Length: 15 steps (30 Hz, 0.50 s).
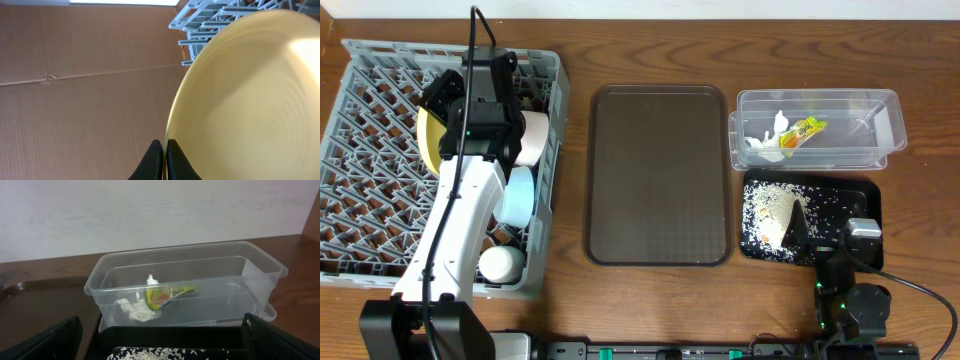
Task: Sort waste into correct bins and load items into the dishwasher
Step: 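Lift the yellow plate and stand it upright in the dish rack, then release the yellow plate and pull the left gripper back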
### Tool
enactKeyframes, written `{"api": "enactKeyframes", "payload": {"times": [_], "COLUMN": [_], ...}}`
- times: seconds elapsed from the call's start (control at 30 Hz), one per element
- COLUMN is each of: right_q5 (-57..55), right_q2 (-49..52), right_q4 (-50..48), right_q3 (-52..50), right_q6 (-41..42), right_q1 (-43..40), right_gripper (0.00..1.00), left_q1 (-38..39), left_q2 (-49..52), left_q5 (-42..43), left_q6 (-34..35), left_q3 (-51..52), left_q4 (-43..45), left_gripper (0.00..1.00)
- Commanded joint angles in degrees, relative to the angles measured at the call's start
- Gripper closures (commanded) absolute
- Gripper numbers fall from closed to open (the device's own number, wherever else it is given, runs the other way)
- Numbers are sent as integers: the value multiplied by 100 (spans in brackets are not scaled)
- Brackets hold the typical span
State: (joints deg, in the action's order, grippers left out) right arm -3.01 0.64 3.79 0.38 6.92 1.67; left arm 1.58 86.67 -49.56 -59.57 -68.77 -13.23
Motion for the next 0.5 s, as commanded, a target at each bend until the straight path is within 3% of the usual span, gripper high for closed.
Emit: {"api": "enactKeyframes", "payload": {"times": [0.0, 0.13, 0.2, 0.27, 0.37, 0.47], "right_q5": [-35, -37, -35, -35, -35, -37], "right_q2": [-26, -26, -26, -26, -26, -26], "right_q4": [20, 20, 20, 20, 20, 20], "right_q3": [-7, -7, -7, -7, -7, -7], "right_q6": [-59, -59, -59, -59, -59, -59], "right_q1": [-33, -33, -33, -33, -33, -33], "right_gripper": [1, 1, 1, 1, 1, 1], "left_q1": [-28, -28, -28, -28, -26, 116], "left_q2": [-52, -52, -52, -52, -52, -151], "left_q5": [46, 44, 46, 39, -68, -348], "left_q6": [118, 122, 216, 616, 1419, 2284], "left_q3": [44, 44, 44, 44, 42, 42], "left_q4": [2, -17, -118, -138, -149, -190], "left_gripper": [94, 91, 62, 40, 30, 29]}}
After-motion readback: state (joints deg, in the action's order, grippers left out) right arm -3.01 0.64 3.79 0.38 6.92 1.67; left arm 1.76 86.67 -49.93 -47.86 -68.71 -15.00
